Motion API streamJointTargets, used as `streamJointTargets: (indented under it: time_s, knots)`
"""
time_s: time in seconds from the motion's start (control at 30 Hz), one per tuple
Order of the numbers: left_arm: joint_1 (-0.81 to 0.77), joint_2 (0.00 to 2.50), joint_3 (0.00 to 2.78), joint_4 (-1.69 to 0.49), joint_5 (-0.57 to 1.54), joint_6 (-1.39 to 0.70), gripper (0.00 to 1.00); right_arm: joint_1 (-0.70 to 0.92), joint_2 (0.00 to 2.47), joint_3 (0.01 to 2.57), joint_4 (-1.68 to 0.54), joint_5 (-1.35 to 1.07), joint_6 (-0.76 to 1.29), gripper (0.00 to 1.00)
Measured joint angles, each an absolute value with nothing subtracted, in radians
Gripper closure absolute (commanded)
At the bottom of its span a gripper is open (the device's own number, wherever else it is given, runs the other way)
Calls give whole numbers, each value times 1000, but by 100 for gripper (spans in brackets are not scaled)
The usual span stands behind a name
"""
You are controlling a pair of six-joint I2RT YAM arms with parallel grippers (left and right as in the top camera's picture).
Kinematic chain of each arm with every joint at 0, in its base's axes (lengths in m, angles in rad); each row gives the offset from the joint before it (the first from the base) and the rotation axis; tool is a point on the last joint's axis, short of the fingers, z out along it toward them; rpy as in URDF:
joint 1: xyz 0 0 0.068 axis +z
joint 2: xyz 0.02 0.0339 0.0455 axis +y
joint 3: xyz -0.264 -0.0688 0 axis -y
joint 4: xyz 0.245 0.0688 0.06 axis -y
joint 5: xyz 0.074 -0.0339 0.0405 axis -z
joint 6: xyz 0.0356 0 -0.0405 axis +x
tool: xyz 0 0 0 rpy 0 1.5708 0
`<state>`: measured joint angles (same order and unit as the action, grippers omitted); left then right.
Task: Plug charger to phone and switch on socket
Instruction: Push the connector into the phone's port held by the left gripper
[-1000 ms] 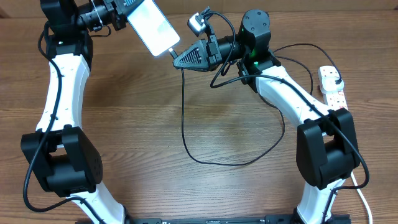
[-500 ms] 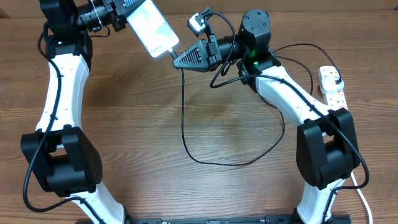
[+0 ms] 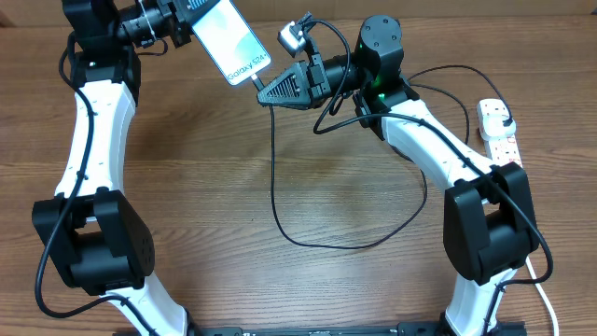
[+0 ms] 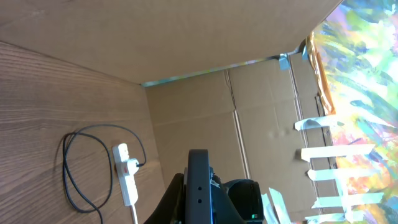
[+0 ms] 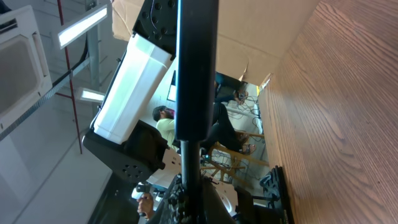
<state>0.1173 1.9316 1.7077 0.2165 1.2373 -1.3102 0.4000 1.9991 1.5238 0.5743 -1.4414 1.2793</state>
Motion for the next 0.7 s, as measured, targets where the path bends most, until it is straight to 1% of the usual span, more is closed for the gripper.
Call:
streamJointTargets:
  time_s: [0.7]
  knots:
    - [108,1932,1708,217,1274,-1273,96,402,1999,1524,563,-1452,1283,96]
